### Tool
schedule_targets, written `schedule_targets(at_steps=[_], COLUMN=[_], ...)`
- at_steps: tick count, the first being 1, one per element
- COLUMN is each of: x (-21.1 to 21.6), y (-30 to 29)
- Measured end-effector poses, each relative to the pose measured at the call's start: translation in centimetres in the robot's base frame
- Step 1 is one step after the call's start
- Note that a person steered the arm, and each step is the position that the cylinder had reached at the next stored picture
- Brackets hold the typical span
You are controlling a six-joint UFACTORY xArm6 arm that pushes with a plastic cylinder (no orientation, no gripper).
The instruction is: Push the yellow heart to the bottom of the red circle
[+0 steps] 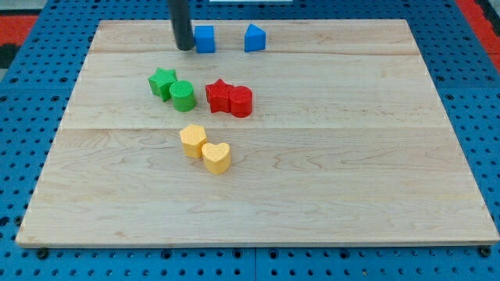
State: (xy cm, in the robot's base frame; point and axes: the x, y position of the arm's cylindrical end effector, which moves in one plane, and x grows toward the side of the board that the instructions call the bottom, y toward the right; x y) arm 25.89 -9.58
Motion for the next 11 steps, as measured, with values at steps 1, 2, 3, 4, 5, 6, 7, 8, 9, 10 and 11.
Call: schedule_targets(at_steps=[1, 2, 3, 4, 5, 6, 7, 8, 9, 10, 11], x=[0.0, 0.0, 2.2, 6.8, 14.5, 23.8, 31.5, 33.1, 29.9, 28.2, 26.4], y=[5.4, 7.6, 7.5, 13.3, 18.7, 20.5, 15.5, 8.3, -2.4, -2.6, 1.8])
